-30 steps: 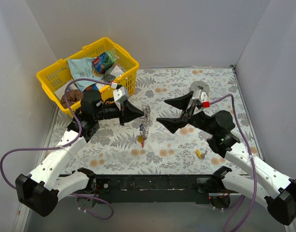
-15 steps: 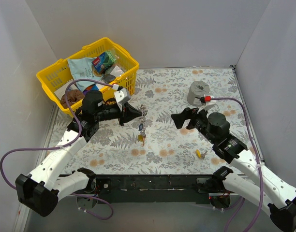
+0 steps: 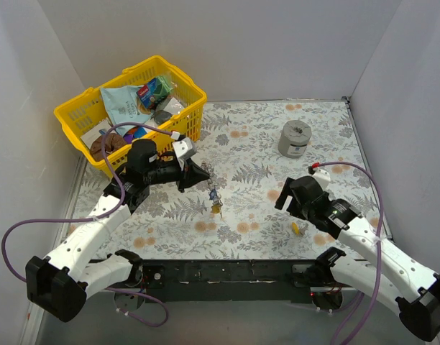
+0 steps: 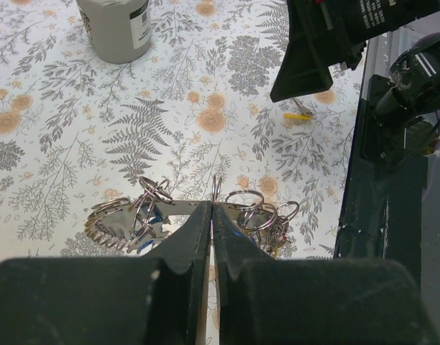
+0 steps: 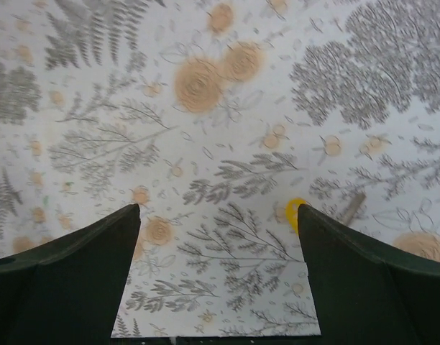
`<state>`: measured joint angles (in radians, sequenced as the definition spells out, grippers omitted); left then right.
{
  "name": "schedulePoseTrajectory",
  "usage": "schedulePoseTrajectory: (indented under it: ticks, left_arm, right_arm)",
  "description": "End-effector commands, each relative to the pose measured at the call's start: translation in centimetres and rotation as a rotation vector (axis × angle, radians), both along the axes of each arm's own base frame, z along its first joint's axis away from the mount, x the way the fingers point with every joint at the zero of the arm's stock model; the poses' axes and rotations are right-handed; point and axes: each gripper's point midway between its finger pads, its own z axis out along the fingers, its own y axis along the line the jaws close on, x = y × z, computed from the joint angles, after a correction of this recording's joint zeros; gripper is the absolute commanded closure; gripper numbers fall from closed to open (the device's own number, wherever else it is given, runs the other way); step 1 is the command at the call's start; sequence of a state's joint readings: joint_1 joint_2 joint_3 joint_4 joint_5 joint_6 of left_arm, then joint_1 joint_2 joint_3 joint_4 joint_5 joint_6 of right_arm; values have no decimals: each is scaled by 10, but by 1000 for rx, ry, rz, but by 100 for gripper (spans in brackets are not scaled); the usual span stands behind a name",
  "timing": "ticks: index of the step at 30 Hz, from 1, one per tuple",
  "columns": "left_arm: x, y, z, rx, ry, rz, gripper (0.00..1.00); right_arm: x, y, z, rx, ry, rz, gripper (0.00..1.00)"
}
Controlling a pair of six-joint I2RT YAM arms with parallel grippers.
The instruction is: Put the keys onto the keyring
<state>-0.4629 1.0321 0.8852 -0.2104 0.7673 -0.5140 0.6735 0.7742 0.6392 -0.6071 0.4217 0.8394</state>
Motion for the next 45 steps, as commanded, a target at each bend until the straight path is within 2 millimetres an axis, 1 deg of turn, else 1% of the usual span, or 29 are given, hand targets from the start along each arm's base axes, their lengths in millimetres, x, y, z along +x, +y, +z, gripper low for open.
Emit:
schedulePoseTrajectory:
  ticks: [1,4,7,8,9,11,12,13,14,16,20,23,30,33,34,36,37,41,43,45]
  left_arm:
    - [1,1,8,-17,-51,-1,100]
    - [0,0,6,-24,-49,-3,100]
    - [-3,0,7,-32,-47,-11,100]
    - [-2,-1,8,-36,-51,-12,100]
    - [-3,0,9,-40,-51,-12,100]
    - [-4,-1,8,-44,-53,-16,100]
    - [-4,-1,9,-45,-54,-16,100]
    - [-4,-1,8,-47,-49,-15,100]
    - [-4,-1,8,-50,-51,-16,100]
    - [-5,-1,8,-51,-49,-19,100]
    - [-6,-1,10,-55,-52,-18,100]
    - [-5,-1,10,-54,-52,-19,100]
    - [-5,-2,10,-47,-48,-20,100]
    - [-4,-1,8,-42,-44,-19,100]
    - [-4,-1,9,-42,-46,-19,100]
    - [-4,-2,7,-41,-40,-19,100]
    - [-4,-2,8,-40,-40,-20,100]
    - [-3,-2,6,-34,-30,-22,100]
    - [-2,-2,6,-31,-31,-20,100]
    - [-1,-3,5,-28,-27,-20,100]
  right_arm:
    - [-31,-30,-32,-85,209,-161,2]
    - [-41,-36,-44,-110,262,-180,3]
    - [-52,-46,-57,-149,302,-201,9]
    - [-55,-48,-60,-152,312,-209,9]
    - [-61,-53,-68,-168,333,-216,9]
    - [-64,-54,-75,-166,344,-226,11]
    - [-66,-54,-79,-167,350,-223,16]
    - [-66,-53,-85,-158,351,-219,18]
    - [-65,-52,-87,-161,350,-214,25]
    - [-63,-51,-89,-165,343,-210,27]
    - [-59,-53,-95,-199,349,-210,28]
    - [-57,-51,-100,-206,356,-202,29]
    - [-57,-44,-116,-168,365,-193,31]
    - [-56,-44,-118,-161,348,-189,32]
    - [-52,-43,-117,-154,330,-189,35]
    - [-47,-42,-115,-156,303,-178,43]
    - [-43,-41,-113,-148,284,-176,50]
    - [-33,-35,-111,-167,269,-138,51]
    - [-30,-26,-111,-166,274,-88,52]
    - [-22,-16,-113,-159,272,-54,53]
